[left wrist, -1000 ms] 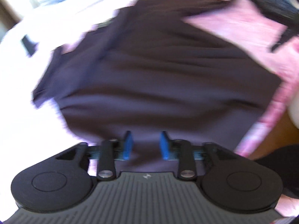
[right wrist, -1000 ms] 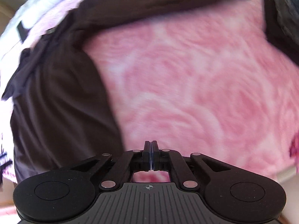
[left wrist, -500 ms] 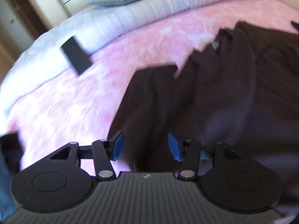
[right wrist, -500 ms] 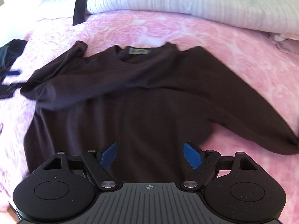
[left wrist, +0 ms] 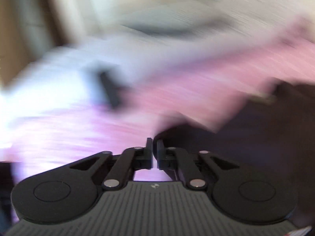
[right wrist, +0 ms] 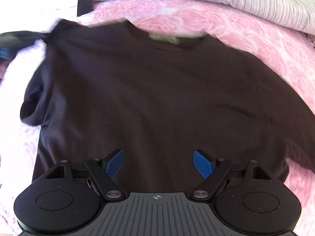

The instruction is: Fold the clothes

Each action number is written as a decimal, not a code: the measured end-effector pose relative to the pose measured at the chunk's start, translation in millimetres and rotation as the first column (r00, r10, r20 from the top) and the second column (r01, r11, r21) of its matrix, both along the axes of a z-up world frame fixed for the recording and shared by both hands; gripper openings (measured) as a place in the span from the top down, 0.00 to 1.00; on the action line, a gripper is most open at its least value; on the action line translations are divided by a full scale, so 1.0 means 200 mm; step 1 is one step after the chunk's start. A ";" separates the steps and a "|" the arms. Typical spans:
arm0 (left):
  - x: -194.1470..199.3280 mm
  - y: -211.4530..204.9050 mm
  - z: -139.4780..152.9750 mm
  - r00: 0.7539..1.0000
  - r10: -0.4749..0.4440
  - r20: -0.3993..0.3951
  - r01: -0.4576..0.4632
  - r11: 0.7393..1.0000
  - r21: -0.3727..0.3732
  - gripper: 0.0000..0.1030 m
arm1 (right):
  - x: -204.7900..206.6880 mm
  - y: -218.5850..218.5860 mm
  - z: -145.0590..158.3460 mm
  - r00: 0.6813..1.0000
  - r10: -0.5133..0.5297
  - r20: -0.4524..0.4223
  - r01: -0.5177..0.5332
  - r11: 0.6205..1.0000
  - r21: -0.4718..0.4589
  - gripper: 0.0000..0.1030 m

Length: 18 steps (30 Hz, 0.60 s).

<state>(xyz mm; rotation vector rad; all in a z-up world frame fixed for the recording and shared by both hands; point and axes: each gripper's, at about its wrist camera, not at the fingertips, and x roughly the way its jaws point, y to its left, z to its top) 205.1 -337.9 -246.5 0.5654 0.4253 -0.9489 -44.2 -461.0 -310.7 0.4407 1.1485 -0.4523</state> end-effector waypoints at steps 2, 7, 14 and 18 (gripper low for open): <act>0.23 0.16 0.08 0.981 0.192 -0.017 -0.193 0.981 -0.034 0.96 | 0.03 -0.03 -0.02 1.000 0.010 0.011 -0.010 1.000 0.008 0.21; 0.41 0.32 0.07 0.952 0.301 -0.055 -0.297 0.952 0.071 0.88 | 0.11 -0.12 -0.05 0.996 0.081 0.037 -0.081 0.997 -0.008 0.21; -0.01 -0.24 -0.20 0.968 -0.093 -0.233 0.127 0.982 0.137 0.65 | 0.17 -0.49 -0.03 0.974 0.219 0.065 -0.206 0.964 -0.170 0.21; -0.15 -0.57 -0.44 0.902 -0.252 -0.350 0.320 0.935 0.152 0.64 | 0.22 -0.85 -0.07 0.952 0.297 0.078 -0.276 0.939 -0.204 0.21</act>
